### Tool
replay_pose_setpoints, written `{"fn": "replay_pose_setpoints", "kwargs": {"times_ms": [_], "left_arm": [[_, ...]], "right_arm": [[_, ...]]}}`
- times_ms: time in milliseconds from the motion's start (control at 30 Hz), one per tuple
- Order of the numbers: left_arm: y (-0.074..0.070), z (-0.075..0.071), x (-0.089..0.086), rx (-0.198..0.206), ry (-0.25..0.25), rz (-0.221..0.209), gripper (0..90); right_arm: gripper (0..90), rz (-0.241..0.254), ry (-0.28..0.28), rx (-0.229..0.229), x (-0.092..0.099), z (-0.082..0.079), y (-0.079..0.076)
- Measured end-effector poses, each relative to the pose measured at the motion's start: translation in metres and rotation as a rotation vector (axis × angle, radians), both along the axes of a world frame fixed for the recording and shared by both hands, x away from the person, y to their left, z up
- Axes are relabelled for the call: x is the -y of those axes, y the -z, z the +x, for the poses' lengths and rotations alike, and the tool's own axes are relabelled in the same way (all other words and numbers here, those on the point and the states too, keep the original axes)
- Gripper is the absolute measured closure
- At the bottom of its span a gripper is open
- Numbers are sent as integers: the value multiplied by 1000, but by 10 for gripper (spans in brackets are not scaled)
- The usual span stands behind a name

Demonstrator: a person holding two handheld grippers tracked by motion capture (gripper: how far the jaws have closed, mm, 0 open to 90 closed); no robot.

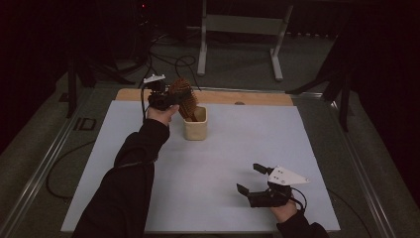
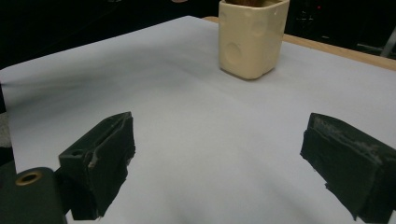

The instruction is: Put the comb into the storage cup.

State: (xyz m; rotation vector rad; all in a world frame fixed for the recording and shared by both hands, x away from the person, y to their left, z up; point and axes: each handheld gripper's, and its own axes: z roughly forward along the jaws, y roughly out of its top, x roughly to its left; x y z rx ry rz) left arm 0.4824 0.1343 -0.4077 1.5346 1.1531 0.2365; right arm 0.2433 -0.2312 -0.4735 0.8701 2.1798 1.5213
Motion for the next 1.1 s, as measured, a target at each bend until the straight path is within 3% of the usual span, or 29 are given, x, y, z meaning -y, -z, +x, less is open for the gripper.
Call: {"fn": "replay_pose_setpoints", "kwargs": {"times_ms": [667,733,867,1100], "left_arm": [[-6,-1,-6,10,23,68,352],[-7,-2,-8,14,19,70,341],[-10,-4,-17,23,21,34,270],[-17,-9,-29,28,37,45,194]], "right_arm": [[94,4,-2,-5,0,0,0],[94,2,-2,-5,0,0,0],[94,3,-1,-7,0,0,0],[94,1,-1,-6,-1,0,0]]}}
